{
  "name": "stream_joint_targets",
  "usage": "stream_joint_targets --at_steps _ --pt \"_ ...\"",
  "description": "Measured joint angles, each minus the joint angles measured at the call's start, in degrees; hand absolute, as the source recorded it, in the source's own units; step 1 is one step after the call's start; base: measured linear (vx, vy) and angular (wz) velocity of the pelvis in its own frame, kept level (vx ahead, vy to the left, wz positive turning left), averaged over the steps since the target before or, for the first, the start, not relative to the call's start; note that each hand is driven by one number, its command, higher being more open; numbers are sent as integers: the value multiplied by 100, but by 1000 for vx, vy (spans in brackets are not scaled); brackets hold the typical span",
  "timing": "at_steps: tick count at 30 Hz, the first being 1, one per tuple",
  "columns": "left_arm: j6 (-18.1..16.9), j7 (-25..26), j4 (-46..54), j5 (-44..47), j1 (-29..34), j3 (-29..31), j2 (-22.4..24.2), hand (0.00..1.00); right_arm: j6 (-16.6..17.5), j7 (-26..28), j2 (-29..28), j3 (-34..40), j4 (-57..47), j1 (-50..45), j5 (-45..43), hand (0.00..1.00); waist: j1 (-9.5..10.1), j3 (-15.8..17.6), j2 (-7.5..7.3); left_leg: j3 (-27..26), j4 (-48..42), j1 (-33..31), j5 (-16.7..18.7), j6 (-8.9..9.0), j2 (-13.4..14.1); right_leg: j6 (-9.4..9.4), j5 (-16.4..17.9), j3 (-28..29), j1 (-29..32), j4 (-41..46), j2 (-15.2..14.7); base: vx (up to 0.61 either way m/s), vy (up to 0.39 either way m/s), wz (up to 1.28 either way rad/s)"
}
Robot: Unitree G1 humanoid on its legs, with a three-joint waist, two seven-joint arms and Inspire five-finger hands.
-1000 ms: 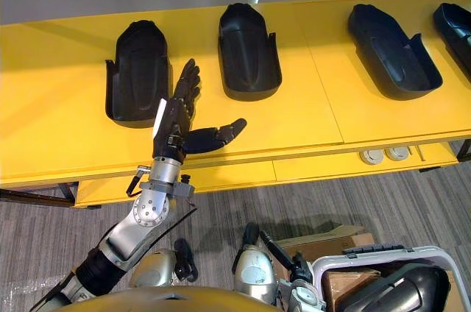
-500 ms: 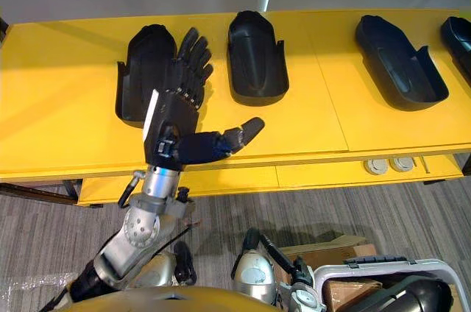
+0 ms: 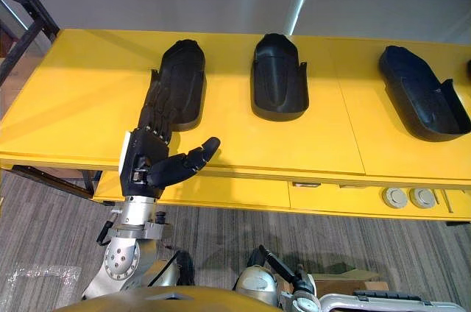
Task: Walk over and take three plastic housings, then place them on the shelf
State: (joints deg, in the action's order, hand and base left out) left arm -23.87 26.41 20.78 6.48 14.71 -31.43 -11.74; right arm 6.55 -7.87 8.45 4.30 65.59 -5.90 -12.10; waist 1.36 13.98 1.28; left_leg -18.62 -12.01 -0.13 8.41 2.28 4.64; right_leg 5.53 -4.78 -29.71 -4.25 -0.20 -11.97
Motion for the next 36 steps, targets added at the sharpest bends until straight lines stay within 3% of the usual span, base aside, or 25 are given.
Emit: stream_joint_targets --at_steps 7,10,15,26,31,36 --pt "-628 1294 7 -750 164 460 64 100 -35 -20 -8 28 121 -50 -2 100 8 -296 5 -7 279 222 -114 34 -27 -10 6 -15 -131 -93 21 16 2 -1" --pt "-650 1461 17 -827 147 672 98 100 -46 -17 -13 77 121 -88 -2 100 1 -408 15 -36 347 310 -119 45 -31 -12 8 1 -191 -116 28 10 8 -3" --pt "-476 1157 18 -825 150 749 111 100 -86 9 -40 127 123 -164 16 100 8 -546 -14 -115 455 480 -126 62 -39 -12 8 68 -279 -123 27 -7 15 -7" --pt "138 -136 -21 -176 437 659 102 100 -235 104 -52 191 124 -202 57 100 6 -667 -44 -3 817 549 -279 102 -98 -32 22 -39 -264 -126 22 -2 6 5" --pt "437 -90 -301 -1148 609 837 -43 100 -246 129 -38 268 124 -143 168 100 5 -631 -10 7 928 543 -391 73 -129 -32 24 -81 -235 -154 24 15 6 4" --pt "585 -82 -316 -1577 608 1555 -293 100 -242 229 123 461 210 13 455 100 -9 -479 177 55 926 518 -422 44 -191 -25 29 -122 -222 -121 -6 4 12 6"
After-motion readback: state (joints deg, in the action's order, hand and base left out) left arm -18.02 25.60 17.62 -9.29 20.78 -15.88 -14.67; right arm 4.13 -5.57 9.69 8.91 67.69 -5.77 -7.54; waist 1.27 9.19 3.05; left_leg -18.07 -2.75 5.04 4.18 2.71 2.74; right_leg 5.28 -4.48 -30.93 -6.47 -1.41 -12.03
